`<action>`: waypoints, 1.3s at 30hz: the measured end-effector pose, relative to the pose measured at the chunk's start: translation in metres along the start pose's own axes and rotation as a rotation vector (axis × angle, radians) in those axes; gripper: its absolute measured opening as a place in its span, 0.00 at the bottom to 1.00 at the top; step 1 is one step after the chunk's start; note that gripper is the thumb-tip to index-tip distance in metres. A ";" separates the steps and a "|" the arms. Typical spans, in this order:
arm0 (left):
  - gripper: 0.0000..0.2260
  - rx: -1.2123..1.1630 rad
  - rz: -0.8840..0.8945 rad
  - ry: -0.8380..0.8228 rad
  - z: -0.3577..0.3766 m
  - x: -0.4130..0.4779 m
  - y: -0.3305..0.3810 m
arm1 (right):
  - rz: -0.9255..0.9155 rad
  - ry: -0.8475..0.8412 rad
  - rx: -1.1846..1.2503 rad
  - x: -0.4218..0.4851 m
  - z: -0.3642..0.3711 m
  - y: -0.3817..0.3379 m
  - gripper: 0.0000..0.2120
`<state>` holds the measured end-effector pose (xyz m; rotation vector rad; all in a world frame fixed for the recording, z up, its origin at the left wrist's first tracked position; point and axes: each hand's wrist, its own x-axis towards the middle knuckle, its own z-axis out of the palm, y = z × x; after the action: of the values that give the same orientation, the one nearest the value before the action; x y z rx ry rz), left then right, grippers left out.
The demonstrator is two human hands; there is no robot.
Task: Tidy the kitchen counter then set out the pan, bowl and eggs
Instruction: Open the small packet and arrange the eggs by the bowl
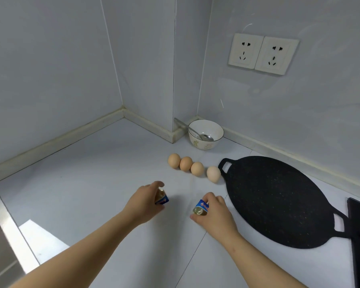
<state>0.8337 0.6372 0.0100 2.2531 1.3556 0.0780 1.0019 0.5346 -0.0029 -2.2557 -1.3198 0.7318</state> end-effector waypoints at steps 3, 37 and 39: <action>0.25 -0.014 0.046 -0.010 -0.006 0.026 0.014 | 0.003 0.042 0.037 0.017 -0.010 -0.005 0.20; 0.19 0.119 0.219 -0.061 0.007 0.092 -0.001 | -0.040 0.061 -0.034 0.072 0.011 -0.005 0.19; 0.20 0.119 0.214 -0.050 0.008 0.093 -0.001 | -0.036 0.068 -0.034 0.072 0.012 -0.005 0.18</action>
<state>0.8814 0.7124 -0.0162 2.4765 1.1156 0.0142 1.0205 0.6020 -0.0259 -2.2566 -1.3469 0.6185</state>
